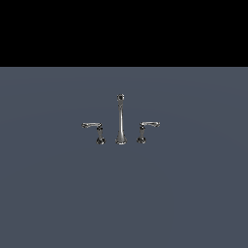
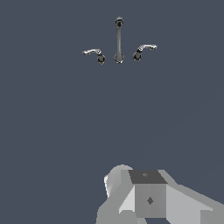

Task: Turn on the faucet by rotating a designated handle.

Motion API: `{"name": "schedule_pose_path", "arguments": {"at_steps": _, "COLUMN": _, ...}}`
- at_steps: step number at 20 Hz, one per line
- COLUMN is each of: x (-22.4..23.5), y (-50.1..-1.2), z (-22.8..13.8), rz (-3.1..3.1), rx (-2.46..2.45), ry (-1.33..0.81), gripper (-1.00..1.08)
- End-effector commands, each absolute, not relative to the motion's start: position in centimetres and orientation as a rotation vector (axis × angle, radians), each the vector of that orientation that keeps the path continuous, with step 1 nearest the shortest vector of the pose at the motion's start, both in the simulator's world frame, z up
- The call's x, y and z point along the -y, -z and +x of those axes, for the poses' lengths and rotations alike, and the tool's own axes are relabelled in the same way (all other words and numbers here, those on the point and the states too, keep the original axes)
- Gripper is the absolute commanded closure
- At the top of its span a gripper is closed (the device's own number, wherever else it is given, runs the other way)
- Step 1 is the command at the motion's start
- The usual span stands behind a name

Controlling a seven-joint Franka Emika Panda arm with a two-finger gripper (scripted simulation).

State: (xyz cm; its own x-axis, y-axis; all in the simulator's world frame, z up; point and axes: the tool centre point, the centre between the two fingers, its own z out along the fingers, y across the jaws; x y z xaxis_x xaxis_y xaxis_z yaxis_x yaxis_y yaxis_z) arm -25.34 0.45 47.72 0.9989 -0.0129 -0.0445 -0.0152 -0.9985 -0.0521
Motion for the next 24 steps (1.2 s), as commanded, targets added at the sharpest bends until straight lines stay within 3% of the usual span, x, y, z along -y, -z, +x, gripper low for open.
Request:
{"name": "schedule_pose_path", "arguments": {"at_steps": 1, "x": -0.4, "y": -47.7, "z": -25.3, "rz": -3.088, "rx": -0.022, "ry": -0.068, "gripper": 1.08}}
{"name": "schedule_pose_path", "arguments": {"at_steps": 12, "x": -1.9, "y": -46.1, "z": -24.8, "rz": -3.088, "rx": -0.119, "ry": -0.066, "gripper": 1.08}}
{"name": "schedule_pose_path", "arguments": {"at_steps": 24, "x": -6.4, "y": -40.9, "z": -22.3, "rz": -3.063, "rx": -0.441, "ry": -0.060, "gripper": 1.08}}
